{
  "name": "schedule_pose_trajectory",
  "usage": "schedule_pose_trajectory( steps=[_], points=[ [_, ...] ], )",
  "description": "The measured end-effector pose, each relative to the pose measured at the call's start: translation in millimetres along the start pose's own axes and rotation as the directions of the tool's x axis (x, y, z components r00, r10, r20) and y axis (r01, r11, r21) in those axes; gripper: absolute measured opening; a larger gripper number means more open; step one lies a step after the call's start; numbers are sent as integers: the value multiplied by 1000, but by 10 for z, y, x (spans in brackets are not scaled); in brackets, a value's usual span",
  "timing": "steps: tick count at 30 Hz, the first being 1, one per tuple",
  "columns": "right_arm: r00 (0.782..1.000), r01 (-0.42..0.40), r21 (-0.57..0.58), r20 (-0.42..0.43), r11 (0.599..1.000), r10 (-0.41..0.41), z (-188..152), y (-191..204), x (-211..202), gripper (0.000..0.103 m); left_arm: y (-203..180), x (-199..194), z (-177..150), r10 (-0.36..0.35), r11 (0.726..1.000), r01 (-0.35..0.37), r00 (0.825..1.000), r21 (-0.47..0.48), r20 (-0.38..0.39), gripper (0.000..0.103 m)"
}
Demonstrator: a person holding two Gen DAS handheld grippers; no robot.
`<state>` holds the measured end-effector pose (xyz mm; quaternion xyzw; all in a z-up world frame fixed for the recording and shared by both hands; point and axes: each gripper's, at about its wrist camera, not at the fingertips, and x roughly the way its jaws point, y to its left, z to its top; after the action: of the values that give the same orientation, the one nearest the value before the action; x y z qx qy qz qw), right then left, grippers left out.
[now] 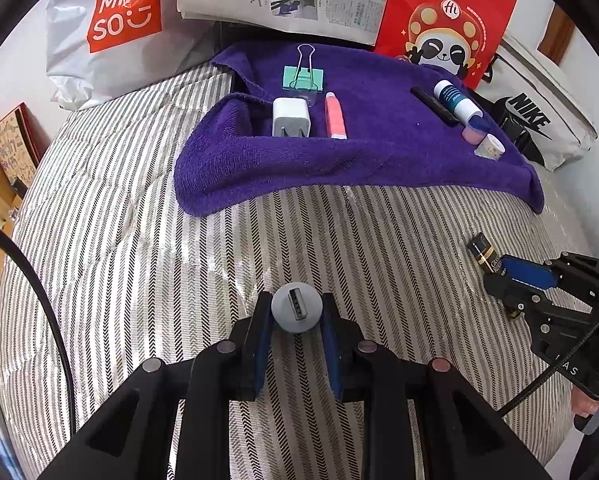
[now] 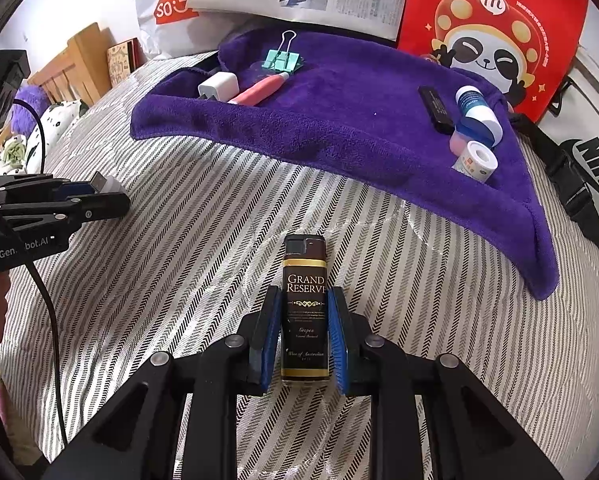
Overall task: Organize rigid objects
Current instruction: 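Carry the Grand Reserve box toward the towel with the right gripper while the left carries the adapter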
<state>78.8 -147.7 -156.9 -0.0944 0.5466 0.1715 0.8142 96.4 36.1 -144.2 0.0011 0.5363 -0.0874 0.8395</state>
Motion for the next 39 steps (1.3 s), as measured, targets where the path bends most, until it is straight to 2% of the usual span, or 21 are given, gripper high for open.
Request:
schedule_pose_trajectory(
  steps=[22, 29, 39],
  points=[
    [1000, -19, 18, 7, 1000, 19, -20, -25, -2, 24, -93, 28, -7, 43, 998, -43, 999, 39, -10, 22],
    [999, -40, 45, -5, 998, 41, -19, -66, -15, 23, -104, 4, -28, 19, 999, -18, 1000, 33, -25, 22],
    [999, -23, 46, 38, 999, 22, 28, -127, -310, 23, -178, -299, 136, -20, 999, 18, 999, 51, 43, 22]
  ],
)
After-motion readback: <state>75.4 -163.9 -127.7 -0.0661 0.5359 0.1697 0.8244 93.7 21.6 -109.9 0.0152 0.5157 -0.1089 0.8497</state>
